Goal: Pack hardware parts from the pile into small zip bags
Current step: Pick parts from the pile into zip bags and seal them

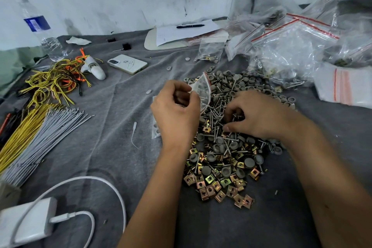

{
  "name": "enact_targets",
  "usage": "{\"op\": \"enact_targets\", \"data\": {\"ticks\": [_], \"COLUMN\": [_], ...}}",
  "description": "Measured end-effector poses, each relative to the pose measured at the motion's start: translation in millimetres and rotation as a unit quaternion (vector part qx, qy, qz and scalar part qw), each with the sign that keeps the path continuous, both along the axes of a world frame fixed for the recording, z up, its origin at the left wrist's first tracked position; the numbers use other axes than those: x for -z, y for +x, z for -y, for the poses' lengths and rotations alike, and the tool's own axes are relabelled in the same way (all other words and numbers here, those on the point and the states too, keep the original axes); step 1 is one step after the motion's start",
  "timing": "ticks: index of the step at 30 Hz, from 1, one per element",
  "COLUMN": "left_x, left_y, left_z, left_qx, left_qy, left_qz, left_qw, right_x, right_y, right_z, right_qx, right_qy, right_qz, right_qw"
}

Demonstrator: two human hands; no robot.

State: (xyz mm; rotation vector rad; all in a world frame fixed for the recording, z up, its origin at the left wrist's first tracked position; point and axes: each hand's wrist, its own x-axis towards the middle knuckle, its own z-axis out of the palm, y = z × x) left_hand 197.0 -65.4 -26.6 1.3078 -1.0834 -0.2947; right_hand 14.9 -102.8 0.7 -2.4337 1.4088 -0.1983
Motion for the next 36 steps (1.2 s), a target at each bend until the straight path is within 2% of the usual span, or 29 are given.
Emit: {"op": "enact_targets", "data": {"ticks": [2, 6, 8, 11, 18, 24, 33, 36], "left_x": [0, 0, -1, -1, -1, 2, 4, 4], "left_y": [0, -1, -1, 0, -3, -5, -3, -3], "left_z": [0, -1, -1, -1, -2, -3, 1, 1], "left_qx": [0.007, 0.011, 0.025, 0.049, 0.069, 0.117, 0.132, 0.122], "left_qy": [0.005, 0.012, 0.015, 0.023, 0.061, 0.034, 0.034, 0.030], "left_qz": [0.000, 0.019, 0.033, 0.074, 0.105, 0.175, 0.215, 0.215], "left_qw": [1.000, 1.000, 0.999, 0.996, 0.990, 0.977, 0.967, 0.969], "right_x": [1, 5, 6, 5, 9, 13, 17, 18], "right_y": [3, 3, 4, 4, 5, 11, 14, 11], "right_z": [-1, -1, -1, -2, 2, 1, 3, 4], "right_qx": [-0.012, -0.035, -0.019, 0.017, 0.043, 0.064, 0.100, 0.119], "right_qy": [-0.024, -0.047, -0.050, -0.050, -0.028, 0.032, 0.063, 0.023], "right_qz": [-0.029, 0.005, 0.093, 0.244, 0.377, 0.476, 0.497, 0.458], "right_qw": [0.999, 0.998, 0.994, 0.968, 0.925, 0.876, 0.860, 0.880]}}
